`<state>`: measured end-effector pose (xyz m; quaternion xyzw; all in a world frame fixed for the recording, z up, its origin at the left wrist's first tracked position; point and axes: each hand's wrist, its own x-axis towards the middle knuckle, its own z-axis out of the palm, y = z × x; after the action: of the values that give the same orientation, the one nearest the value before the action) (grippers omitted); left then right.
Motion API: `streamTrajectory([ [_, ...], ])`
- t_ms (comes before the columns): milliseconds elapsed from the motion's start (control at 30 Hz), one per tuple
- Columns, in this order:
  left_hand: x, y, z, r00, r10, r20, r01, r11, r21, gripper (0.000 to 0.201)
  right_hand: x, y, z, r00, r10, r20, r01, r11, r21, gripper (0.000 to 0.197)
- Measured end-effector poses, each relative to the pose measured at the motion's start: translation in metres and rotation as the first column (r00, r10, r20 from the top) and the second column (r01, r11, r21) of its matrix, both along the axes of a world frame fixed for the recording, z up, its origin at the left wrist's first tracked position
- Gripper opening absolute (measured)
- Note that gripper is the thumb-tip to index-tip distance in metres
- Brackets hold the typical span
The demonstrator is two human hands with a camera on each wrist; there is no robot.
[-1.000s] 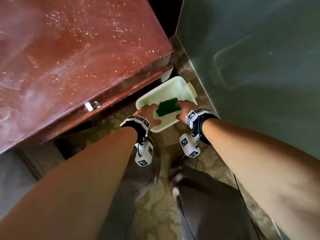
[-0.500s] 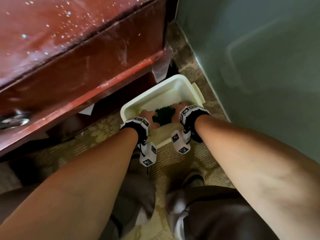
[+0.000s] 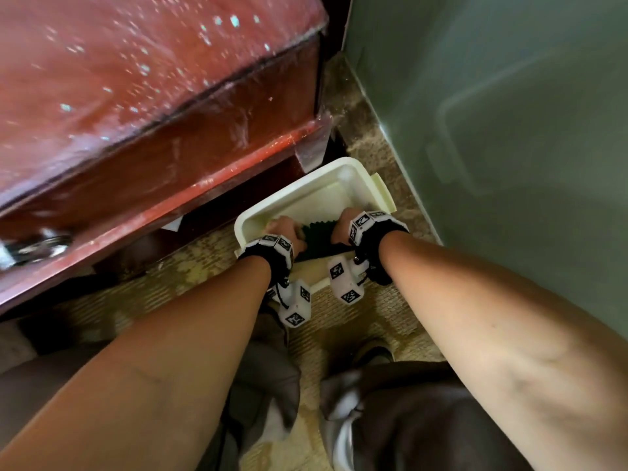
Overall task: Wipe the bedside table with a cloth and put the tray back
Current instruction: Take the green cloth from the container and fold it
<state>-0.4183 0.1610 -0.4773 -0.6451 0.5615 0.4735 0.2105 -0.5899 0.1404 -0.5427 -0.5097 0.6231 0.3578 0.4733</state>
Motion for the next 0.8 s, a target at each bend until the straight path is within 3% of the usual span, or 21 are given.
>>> streamTrajectory([
  [67,0.002,-0.002,0.034,0.999,0.051,-0.004,-0.051,0.999,0.004,0.008,-0.021,0.004,-0.056,0.999,-0.038,0.040,0.038,0.999,0.002,0.043],
  [100,0.004,-0.001,0.053,0.998,0.060,-0.006,-0.060,0.998,0.013,0.009,-0.027,0.005,-0.048,0.998,-0.049,0.046,0.047,0.998,0.039,0.044],
  [233,0.008,0.005,0.117,0.978,0.196,-0.071,-0.199,0.979,-0.040,0.014,-0.005,0.014,0.166,0.958,-0.262,0.119,0.276,0.954,-0.118,0.018],
  [267,0.011,0.010,0.151,0.966,0.244,-0.082,-0.247,0.968,-0.041,0.017,-0.006,0.020,0.212,0.929,-0.343,0.137,0.359,0.927,-0.108,0.018],
  [367,0.016,0.016,0.209,0.936,0.332,-0.116,-0.337,0.941,-0.019,0.021,-0.007,0.027,0.283,0.859,-0.470,0.201,0.494,0.865,-0.085,0.036],
  [567,0.030,0.028,0.341,0.879,0.437,-0.188,-0.423,0.899,0.113,0.041,-0.003,0.039,0.415,0.848,-0.466,0.253,0.488,0.873,-0.026,0.072],
  [700,0.042,0.035,0.414,0.810,0.539,-0.229,-0.508,0.842,0.183,0.047,-0.003,0.044,0.481,0.799,-0.536,0.270,0.564,0.825,-0.030,0.058],
  [800,0.049,0.038,0.457,0.811,0.538,-0.232,-0.504,0.842,0.190,0.050,0.004,0.042,0.530,0.843,-0.460,0.278,0.483,0.876,-0.015,0.054],
])
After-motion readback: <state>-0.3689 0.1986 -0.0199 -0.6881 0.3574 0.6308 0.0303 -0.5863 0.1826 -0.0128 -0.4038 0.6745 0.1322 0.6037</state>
